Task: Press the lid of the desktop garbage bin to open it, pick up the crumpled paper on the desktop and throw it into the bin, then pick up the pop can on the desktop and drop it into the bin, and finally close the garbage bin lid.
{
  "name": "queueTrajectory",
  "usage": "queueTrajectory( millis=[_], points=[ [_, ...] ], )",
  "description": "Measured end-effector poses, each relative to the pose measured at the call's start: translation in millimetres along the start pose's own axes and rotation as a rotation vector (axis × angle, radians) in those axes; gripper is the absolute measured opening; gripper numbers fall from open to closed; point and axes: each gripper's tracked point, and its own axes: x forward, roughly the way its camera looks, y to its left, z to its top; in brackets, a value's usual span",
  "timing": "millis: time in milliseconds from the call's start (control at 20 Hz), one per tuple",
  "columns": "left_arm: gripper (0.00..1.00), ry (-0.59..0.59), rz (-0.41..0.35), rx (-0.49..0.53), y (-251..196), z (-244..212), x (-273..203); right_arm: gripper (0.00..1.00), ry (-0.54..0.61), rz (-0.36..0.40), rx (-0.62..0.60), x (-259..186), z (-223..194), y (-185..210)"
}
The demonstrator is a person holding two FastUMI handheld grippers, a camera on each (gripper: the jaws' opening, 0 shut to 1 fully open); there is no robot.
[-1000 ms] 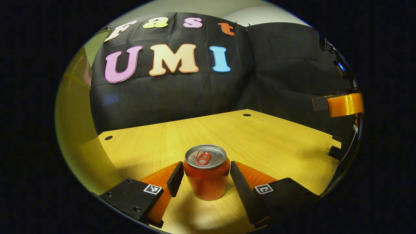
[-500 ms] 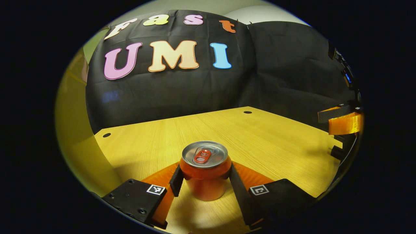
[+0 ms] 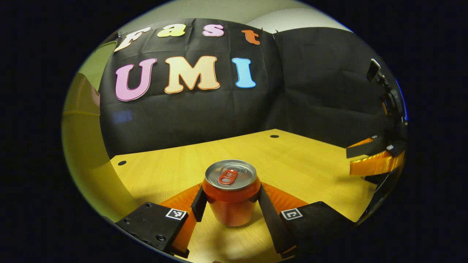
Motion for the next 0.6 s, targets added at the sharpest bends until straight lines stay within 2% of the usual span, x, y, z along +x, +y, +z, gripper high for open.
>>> queueTrajectory(
  millis=[50, 450, 600],
  points=[
    [0.79, -0.013, -0.009, -0.009, -3.5, 9.5, -3.2, 0.98, 0.000, 0.007, 0.001, -0.8, -1.0, 1.0],
    [0.78, -0.125, -0.071, 0.017, -21.5, 92.2, -36.7, 0.98, -0.019, 0.049, 0.000, -9.1, -7.9, 9.6],
    [0.78, -0.144, -0.093, -0.051, -15.8, 122.7, -50.8, 0.98, -0.025, 0.070, 0.007, -6.7, -11.7, 12.3]
  ],
)
